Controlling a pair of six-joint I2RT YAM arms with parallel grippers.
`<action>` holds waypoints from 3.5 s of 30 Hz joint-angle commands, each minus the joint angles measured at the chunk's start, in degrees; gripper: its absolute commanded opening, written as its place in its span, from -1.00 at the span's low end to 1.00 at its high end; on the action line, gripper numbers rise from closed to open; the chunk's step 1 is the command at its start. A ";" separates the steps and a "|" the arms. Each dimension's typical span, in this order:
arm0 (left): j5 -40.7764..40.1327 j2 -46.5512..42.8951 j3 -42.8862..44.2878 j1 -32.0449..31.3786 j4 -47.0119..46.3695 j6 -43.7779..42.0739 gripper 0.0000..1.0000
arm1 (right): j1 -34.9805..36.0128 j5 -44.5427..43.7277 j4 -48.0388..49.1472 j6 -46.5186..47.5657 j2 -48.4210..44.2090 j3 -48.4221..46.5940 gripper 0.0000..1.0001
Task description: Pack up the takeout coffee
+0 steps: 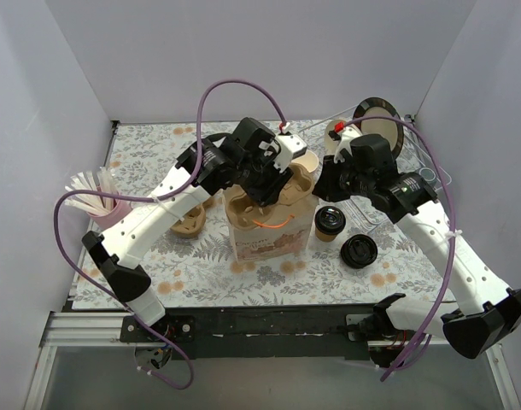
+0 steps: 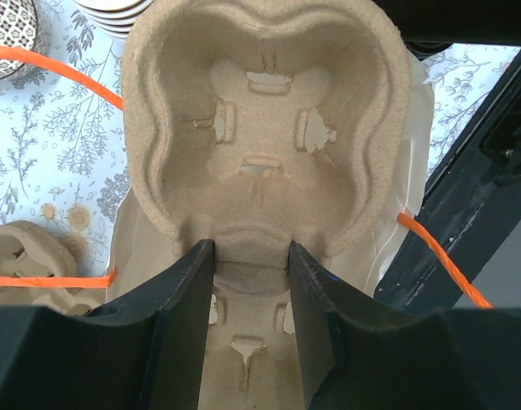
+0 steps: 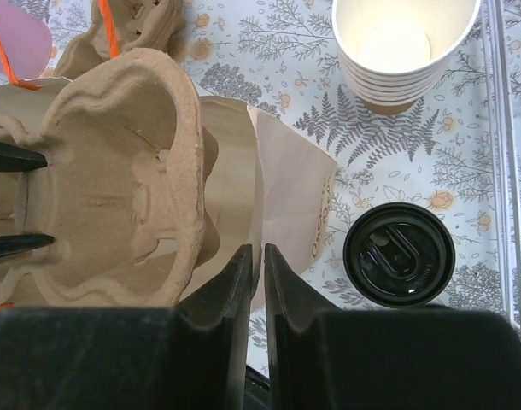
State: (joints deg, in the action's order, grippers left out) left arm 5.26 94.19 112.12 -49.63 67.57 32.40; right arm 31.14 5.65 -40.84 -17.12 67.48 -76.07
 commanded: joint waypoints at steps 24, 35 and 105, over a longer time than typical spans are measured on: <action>-10.09 0.65 -4.36 -3.55 0.90 -3.49 -1.00 | -0.11 1.65 1.47 -2.12 0.54 -4.26 -0.97; -8.77 1.35 -5.68 -3.55 0.98 -3.40 -1.00 | -0.11 1.21 1.55 -2.83 0.11 -4.08 -0.97; -36.21 -17.63 -7.42 -4.78 11.62 62.32 0.23 | 0.07 -4.23 6.67 -10.04 -6.23 4.72 -0.73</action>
State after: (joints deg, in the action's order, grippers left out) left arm -31.92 79.40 109.97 -54.17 70.94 83.29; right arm 30.87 4.78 -32.86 -27.79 61.21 -67.66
